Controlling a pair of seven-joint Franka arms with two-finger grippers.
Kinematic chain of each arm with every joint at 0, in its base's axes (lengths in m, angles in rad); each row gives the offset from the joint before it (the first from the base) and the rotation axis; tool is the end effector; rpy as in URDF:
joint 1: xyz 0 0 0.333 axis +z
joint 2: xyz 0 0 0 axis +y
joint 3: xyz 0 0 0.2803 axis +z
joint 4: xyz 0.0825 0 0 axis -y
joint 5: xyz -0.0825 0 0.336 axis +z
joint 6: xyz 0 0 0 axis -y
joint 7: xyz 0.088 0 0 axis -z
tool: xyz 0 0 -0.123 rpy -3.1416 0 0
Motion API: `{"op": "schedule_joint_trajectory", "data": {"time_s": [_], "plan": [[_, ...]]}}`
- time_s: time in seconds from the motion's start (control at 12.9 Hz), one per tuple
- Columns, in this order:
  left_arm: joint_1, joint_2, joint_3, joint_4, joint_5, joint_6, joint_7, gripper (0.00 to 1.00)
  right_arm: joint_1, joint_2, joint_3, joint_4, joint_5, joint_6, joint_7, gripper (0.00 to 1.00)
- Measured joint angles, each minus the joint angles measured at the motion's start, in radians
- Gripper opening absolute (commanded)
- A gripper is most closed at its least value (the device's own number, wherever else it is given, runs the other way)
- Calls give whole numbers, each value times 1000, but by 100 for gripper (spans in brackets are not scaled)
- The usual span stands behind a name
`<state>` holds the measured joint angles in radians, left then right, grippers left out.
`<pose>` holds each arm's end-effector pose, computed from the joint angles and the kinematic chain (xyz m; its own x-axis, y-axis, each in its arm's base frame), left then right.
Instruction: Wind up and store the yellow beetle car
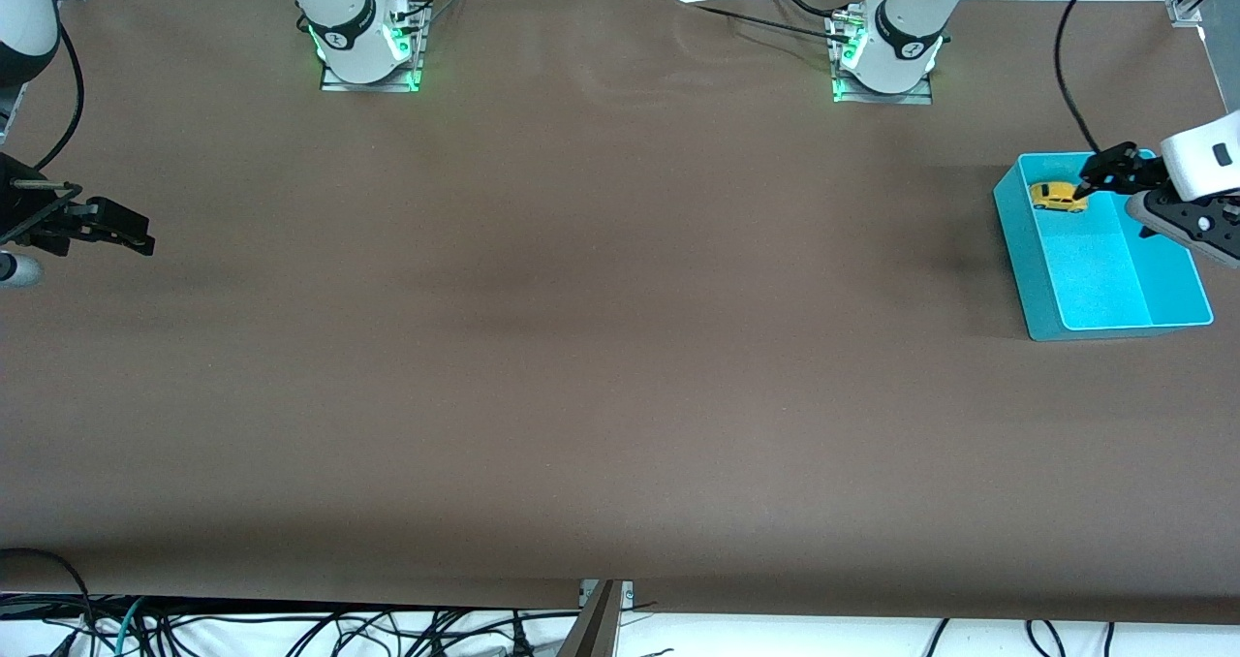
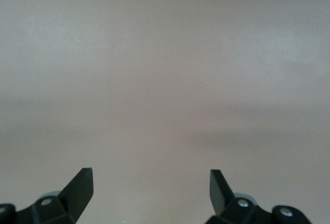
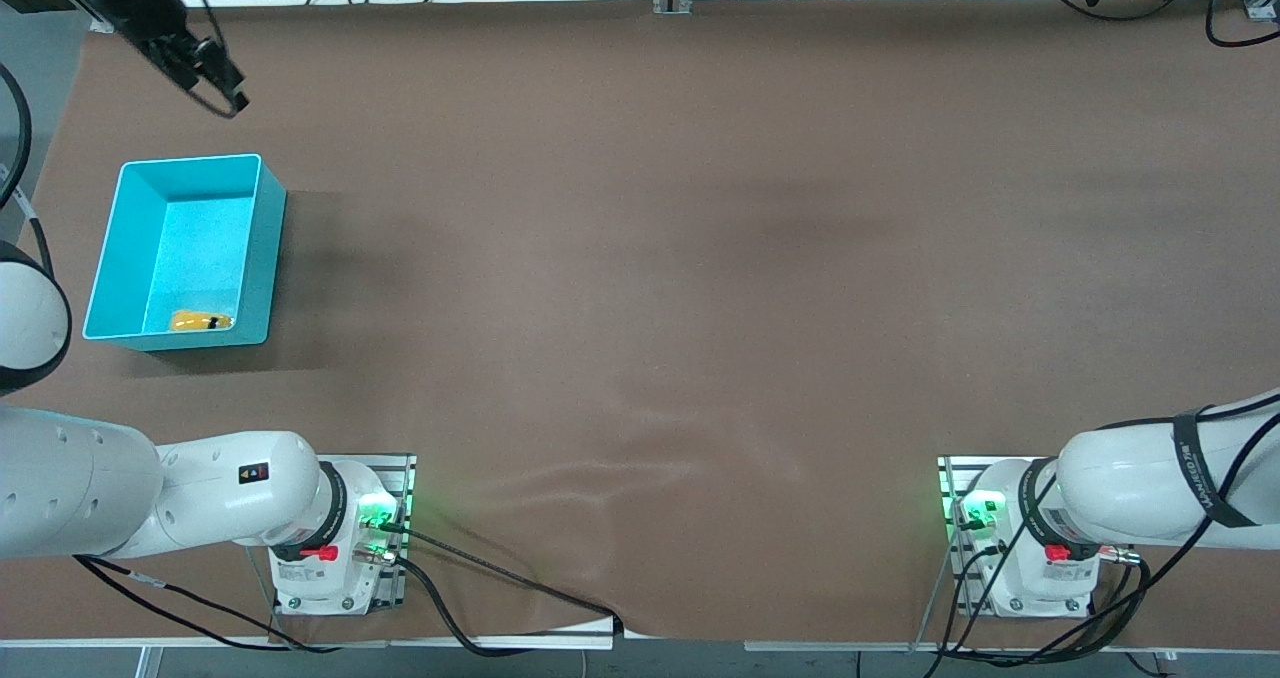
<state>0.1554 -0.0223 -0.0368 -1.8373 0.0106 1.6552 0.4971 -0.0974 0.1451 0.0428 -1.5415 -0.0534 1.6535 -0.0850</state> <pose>0.4859 0.0590 0.4784 0.9170 -0.3716 -0.1452 -0.3658 -0.9284 0.0661 0.5481 -0.0375 0.5159 0.9987 0.0345 -0.0369 0.0361 -0.9984 0.0439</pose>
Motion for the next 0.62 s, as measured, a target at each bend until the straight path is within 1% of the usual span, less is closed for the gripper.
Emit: {"op": "schedule_joint_trajectory", "data": {"time_s": [0.23, 0.31, 0.39, 0.62], "plan": [[-119, 1, -2, 65, -6, -30, -402, 100, 0, 1, 0, 0, 0, 0, 0, 100], [-154, 4, -2, 90, 1, -30, -481, 100, 0, 1, 0, 0, 0, 0, 0, 100], [-174, 7, -2, 111, 14, -30, -518, 100, 0, 1, 0, 0, 0, 0, 0, 100], [-177, 18, 23, 127, 21, -31, -531, 99, 0, 2, 0, 0, 0, 0, 0, 100]]}}
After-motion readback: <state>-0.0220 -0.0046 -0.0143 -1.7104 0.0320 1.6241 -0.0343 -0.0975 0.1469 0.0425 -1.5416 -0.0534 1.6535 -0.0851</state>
